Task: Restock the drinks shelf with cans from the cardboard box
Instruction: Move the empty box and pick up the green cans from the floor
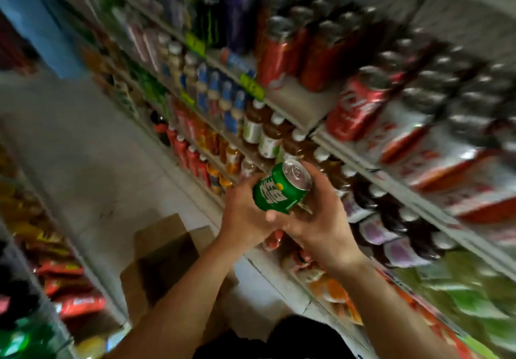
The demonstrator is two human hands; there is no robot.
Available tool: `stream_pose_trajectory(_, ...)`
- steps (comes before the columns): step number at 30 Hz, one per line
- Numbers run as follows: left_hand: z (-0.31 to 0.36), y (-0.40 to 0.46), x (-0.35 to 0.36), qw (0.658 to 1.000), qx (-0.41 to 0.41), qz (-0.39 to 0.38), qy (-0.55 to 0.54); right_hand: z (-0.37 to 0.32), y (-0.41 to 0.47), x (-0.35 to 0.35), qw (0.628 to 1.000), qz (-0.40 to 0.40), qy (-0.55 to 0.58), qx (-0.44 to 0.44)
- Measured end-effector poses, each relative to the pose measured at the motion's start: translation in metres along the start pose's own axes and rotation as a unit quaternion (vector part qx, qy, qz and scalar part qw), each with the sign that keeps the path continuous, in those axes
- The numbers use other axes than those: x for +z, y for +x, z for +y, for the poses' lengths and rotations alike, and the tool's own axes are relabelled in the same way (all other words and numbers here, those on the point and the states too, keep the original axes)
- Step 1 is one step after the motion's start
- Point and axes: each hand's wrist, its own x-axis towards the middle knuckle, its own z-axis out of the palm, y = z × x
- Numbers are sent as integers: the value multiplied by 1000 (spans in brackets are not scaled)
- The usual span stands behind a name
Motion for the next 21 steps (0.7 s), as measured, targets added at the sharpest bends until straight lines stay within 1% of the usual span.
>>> stream_pose_trajectory(1,23,-12,12,1000,13,8,6,-12,-12,-11,999,38,4,-10)
stream_pose_trajectory(3,70,-32,39,997,67,24,-30,-37,-28,-34,993,107,3,-45)
stream_pose_trajectory(4,73,-33,41,994,88,43,-42,-39,-25,-32,991,118,-5,-55)
stream_pose_trajectory(5,104,-51,65,992,112,40,-50,-52,-44,-59,986,151,-11,-71)
stream_pose_trajectory(7,120,-66,85,989,136,33,-47,-61,-57,-86,982,169,-29,-86)
stream_pose_trajectory(9,140,-81,109,986,163,-18,-17,-69,-78,-127,977,187,-33,-98)
stream_pose_trajectory(12,173,-102,143,975,184,-124,-25,-75,-110,-189,978,175,-45,-101)
stream_pose_trajectory(15,205,-123,185,960,212,-178,-31,-82,-140,-248,979,157,-69,-106)
stream_pose_trajectory(18,219,-132,223,958,225,-176,-34,-82,-157,-292,978,144,-104,-113)
stream_pose_trajectory(21,228,-140,259,955,254,-151,-5,-80,-167,-325,973,140,-142,-118)
